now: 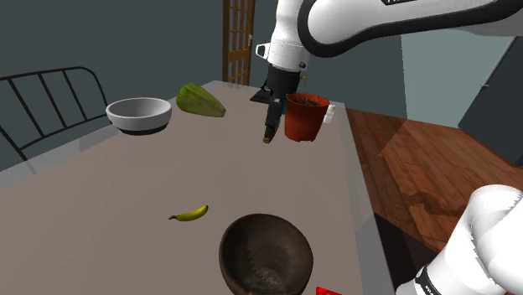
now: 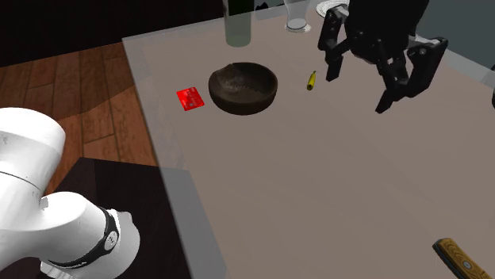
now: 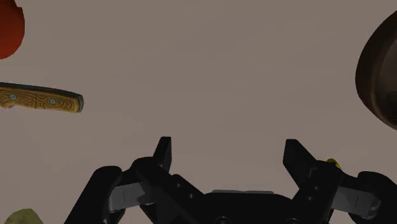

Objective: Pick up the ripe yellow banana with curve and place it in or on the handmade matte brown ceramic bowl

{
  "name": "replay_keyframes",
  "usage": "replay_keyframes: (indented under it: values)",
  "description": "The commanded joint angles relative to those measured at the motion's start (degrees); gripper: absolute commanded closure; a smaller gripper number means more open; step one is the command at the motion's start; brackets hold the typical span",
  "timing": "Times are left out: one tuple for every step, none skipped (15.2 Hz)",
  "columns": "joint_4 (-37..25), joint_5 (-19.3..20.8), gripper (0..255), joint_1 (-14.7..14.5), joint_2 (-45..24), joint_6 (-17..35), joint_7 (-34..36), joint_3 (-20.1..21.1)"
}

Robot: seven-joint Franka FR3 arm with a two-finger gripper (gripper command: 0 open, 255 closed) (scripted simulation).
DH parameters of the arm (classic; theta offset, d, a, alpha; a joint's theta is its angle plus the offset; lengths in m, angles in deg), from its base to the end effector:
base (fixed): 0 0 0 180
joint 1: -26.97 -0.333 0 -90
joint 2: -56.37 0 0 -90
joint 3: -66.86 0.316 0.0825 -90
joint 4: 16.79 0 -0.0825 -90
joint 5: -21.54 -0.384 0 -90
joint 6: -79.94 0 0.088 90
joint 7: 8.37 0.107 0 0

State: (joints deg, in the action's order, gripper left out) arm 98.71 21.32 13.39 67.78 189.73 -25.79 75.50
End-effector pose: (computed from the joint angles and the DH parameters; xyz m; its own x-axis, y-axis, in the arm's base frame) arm 0.4698 0.1974 0.5467 0.7675 0.6354 0.0849 0.6333 -0.7721 0.0539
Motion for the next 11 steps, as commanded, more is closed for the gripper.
replay_keyframes:
  values:
    - [-1.4, 0.7, 0, -1.2, -2.8, 1.1, -1.1, 1.4]
    - [-2.2, 1.1, 0, -1.8, -4.2, 1.5, -1.6, 2.0]
    - [-3.0, 1.5, 0, -2.3, -5.6, 1.9, -2.1, 2.7]
    - [-3.8, 2.0, 0, -2.9, -6.9, 2.2, -2.6, 3.3]
    - [-4.6, 2.5, 0, -3.5, -8.3, 2.6, -3.1, 4.0]
    - [-5.4, 3.0, 0, -4.1, -9.6, 2.9, -3.5, 4.6]
    - [-6.2, 3.6, 0, -4.7, -11.0, 3.2, -4.0, 5.2]
    - [-7.0, 4.2, 0, -5.3, -12.3, 3.5, -4.4, 5.9]
    - [-7.8, 4.8, 0, -5.9, -13.6, 3.8, -4.9, 6.5]
    - [-8.5, 5.4, 0, -6.5, -14.8, 4.0, -5.3, 7.1]
    - [-9.3, 6.0, 0, -7.2, -16.1, 4.3, -5.7, 7.6]
